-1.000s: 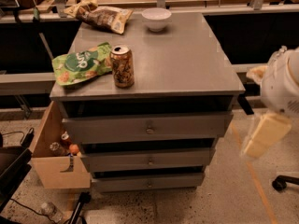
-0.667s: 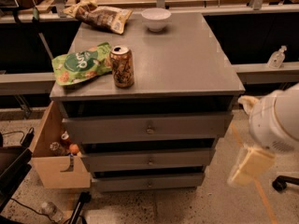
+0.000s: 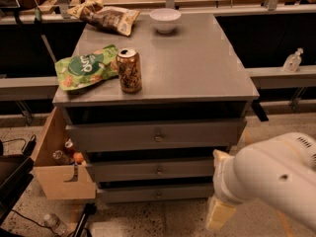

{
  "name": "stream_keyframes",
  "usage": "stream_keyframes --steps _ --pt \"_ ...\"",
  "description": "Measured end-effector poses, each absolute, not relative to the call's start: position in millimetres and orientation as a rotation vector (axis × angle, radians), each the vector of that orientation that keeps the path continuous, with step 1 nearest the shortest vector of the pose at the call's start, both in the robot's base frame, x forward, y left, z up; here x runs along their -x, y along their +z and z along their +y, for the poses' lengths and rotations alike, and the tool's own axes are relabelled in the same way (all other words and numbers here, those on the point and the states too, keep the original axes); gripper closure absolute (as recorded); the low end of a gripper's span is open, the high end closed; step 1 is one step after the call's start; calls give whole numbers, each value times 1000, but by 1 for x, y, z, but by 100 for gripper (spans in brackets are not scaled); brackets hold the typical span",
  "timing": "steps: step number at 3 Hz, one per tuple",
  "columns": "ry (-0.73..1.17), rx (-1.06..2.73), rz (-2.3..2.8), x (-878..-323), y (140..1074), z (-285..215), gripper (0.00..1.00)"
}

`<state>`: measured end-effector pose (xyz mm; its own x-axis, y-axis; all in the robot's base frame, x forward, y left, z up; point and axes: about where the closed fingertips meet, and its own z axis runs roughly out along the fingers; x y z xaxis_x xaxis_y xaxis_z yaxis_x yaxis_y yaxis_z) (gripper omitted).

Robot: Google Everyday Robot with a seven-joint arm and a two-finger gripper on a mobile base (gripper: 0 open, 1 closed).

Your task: Open bottom drawer

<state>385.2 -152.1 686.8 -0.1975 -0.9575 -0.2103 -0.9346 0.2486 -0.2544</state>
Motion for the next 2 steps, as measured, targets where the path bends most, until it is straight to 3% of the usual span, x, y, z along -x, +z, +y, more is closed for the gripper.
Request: stream_keyframes --steps 2 --pt "-206 1859 2107 -372 605 -135 0"
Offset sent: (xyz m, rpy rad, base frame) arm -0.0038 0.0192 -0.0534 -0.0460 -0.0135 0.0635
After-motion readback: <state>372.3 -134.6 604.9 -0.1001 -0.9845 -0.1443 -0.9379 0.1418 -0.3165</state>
